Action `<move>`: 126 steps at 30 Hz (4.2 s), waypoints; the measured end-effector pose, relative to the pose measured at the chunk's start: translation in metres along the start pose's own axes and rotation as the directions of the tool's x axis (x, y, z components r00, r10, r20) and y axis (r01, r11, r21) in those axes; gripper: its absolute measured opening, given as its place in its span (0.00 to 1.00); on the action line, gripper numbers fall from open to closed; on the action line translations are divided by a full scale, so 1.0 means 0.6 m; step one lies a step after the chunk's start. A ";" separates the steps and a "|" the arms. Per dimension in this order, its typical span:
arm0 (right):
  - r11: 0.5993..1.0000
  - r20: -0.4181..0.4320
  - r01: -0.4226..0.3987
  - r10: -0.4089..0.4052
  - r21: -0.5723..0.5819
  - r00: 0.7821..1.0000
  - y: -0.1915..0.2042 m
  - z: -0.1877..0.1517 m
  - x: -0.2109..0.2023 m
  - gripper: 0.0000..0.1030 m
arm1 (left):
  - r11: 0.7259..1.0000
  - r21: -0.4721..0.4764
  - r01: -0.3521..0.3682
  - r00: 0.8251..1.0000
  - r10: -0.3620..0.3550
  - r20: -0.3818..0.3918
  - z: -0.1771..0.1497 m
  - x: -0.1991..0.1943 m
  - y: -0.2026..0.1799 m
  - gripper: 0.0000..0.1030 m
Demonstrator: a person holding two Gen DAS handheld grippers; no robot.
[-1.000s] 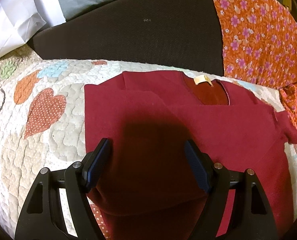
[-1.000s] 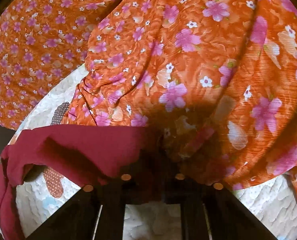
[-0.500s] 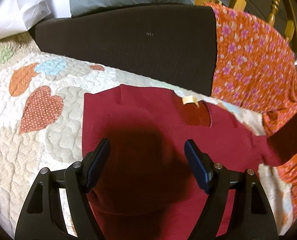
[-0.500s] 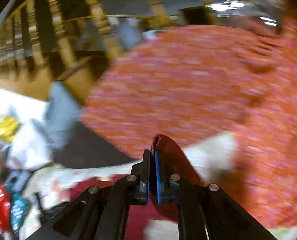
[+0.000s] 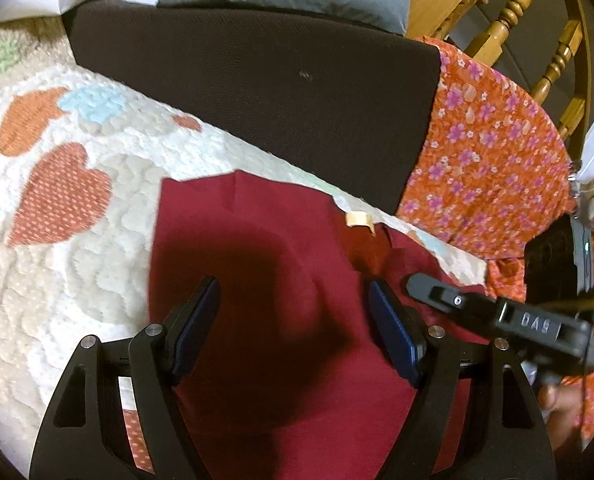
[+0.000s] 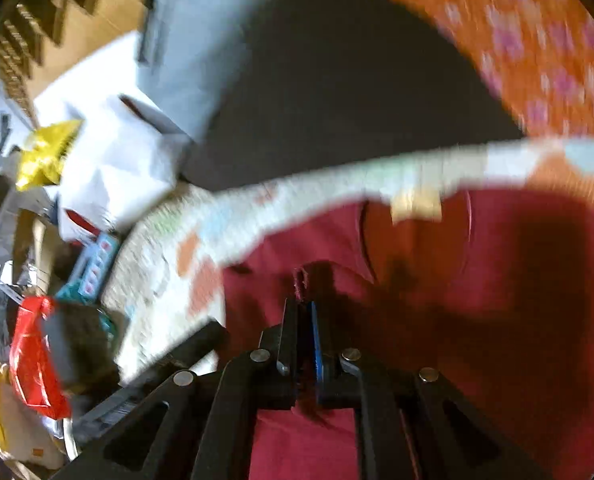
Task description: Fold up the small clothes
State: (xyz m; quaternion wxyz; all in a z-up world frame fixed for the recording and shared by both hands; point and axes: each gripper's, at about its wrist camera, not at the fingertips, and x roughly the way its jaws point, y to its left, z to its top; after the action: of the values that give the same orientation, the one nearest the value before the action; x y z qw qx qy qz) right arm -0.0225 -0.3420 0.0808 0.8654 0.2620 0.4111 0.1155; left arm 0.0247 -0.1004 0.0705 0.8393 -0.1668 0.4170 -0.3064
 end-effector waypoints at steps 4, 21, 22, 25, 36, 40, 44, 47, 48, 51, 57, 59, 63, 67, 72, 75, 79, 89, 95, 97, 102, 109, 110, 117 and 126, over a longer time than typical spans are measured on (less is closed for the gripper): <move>0.997 0.115 0.043 -0.036 -0.060 0.993 -0.001 -0.035 -0.082 0.32 | 0.999 0.013 0.031 0.999 -0.031 -0.022 -0.006 0.013 -0.010 0.75; 0.937 0.362 0.068 -0.199 0.342 0.911 -0.213 -0.151 -0.306 0.41 | 0.995 0.098 0.027 0.988 -0.011 -0.157 -0.050 0.111 -0.098 0.48; 0.936 0.370 0.077 -0.210 0.344 0.905 -0.214 -0.151 -0.310 0.41 | 0.993 0.116 0.003 0.989 0.014 -0.145 -0.051 0.108 -0.097 0.31; 0.930 0.370 0.098 -0.235 0.353 0.899 -0.219 -0.150 -0.309 0.41 | 0.997 0.080 0.013 0.994 -0.004 -0.112 -0.035 0.085 -0.084 0.07; 0.942 0.367 0.168 -0.271 0.289 0.890 -0.202 -0.143 -0.303 0.41 | 0.992 0.114 -0.048 0.999 0.045 0.030 0.006 -0.022 -0.068 0.07; 0.944 0.343 0.247 -0.312 0.220 0.886 -0.176 -0.126 -0.285 0.41 | 0.982 0.094 -0.165 0.983 0.156 0.091 0.012 -0.064 -0.016 0.06; 0.934 0.313 0.326 -0.356 0.145 0.880 -0.146 -0.110 -0.255 0.41 | 0.963 0.099 -0.253 0.965 0.244 0.092 0.000 -0.049 0.003 0.06; 0.910 0.256 0.406 -0.413 0.081 0.874 -0.135 -0.101 -0.217 0.41 | 0.948 0.115 -0.296 0.955 0.292 0.055 -0.008 -0.024 0.010 0.06; 0.902 0.244 0.427 -0.430 0.071 0.869 -0.136 -0.098 -0.207 0.41 | 0.946 0.114 -0.305 0.952 0.302 0.044 -0.012 -0.019 0.013 0.06; 0.878 0.226 0.477 -0.472 0.037 0.852 -0.149 -0.083 -0.172 0.41 | 0.943 0.098 -0.320 0.947 0.320 0.008 -0.023 -0.010 0.024 0.07; 0.823 0.141 0.568 -0.562 -0.002 0.815 -0.172 -0.061 -0.144 0.41 | 0.944 0.069 -0.323 0.945 0.326 -0.036 -0.038 -0.004 0.036 0.07; 0.827 0.171 0.563 -0.555 0.003 0.814 -0.160 -0.064 -0.166 0.41 | 0.938 0.084 -0.336 0.940 0.339 -0.035 -0.039 -0.001 0.031 0.07; 0.833 0.193 0.551 -0.532 -0.058 0.824 -0.129 -0.079 -0.180 0.41 | 0.928 0.109 -0.357 0.932 0.362 -0.026 -0.041 0.005 0.025 0.07; 0.789 0.098 0.610 -0.603 -0.074 0.792 -0.164 -0.093 -0.138 0.41 | 0.923 0.115 -0.367 0.928 0.372 -0.020 -0.043 0.013 0.021 0.07; 0.823 0.108 0.568 -0.566 0.010 0.817 -0.181 -0.096 -0.171 0.42 | 0.902 0.159 -0.401 0.914 0.406 -0.001 -0.047 0.014 0.009 0.13; 0.825 0.123 0.565 -0.561 0.005 0.819 -0.164 -0.114 -0.194 0.42 | 0.896 0.164 -0.413 0.908 0.418 0.004 -0.048 0.014 0.005 0.13; 0.849 0.154 0.528 -0.522 0.001 0.839 -0.141 -0.141 -0.223 0.42 | 0.885 0.179 -0.429 0.901 0.434 0.015 -0.055 0.007 -0.001 0.22; 0.813 0.107 0.581 -0.575 -0.036 0.811 -0.154 -0.150 -0.179 0.43 | 0.875 0.192 -0.444 0.894 0.446 0.033 -0.088 -0.036 -0.012 0.50; 0.844 0.070 0.535 -0.536 0.028 0.842 -0.137 -0.178 -0.222 0.42 | 0.870 0.195 -0.452 0.890 0.455 0.033 -0.125 -0.068 -0.017 0.50; 0.853 0.066 0.520 -0.521 0.036 0.851 -0.124 -0.202 -0.240 0.42 | 0.873 0.193 -0.449 0.892 0.450 0.039 -0.139 -0.082 -0.021 0.50; 0.860 0.013 0.507 -0.508 0.054 0.861 -0.112 -0.257 -0.260 0.44 | 0.872 0.199 -0.446 0.892 0.451 0.024 -0.180 -0.110 -0.024 0.50; 0.830 -0.056 0.539 -0.537 0.146 0.842 -0.141 -0.315 -0.265 0.46 | 0.871 0.185 -0.455 0.886 0.464 -0.005 -0.227 -0.146 -0.015 0.50; 0.830 -0.049 0.538 -0.537 0.146 0.842 -0.139 -0.321 -0.267 0.46 | 0.871 0.184 -0.456 0.885 0.465 -0.007 -0.232 -0.150 -0.015 0.50; 0.849 -0.072 0.509 -0.504 0.144 0.861 -0.119 -0.363 -0.298 0.46 | 0.878 0.207 -0.432 0.892 0.450 -0.042 -0.270 -0.177 -0.025 0.50; 0.872 -0.092 0.475 -0.466 0.117 0.880 -0.103 -0.428 -0.329 0.46 | 0.893 0.206 -0.401 0.897 0.428 -0.108 -0.323 -0.217 -0.031 0.50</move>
State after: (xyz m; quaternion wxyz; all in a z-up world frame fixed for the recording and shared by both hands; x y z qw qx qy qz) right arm -0.3473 -0.3835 0.0410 0.8347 0.2088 0.4955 -0.1190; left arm -0.1982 -0.0343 0.0427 0.8629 0.0255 0.4760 -0.1679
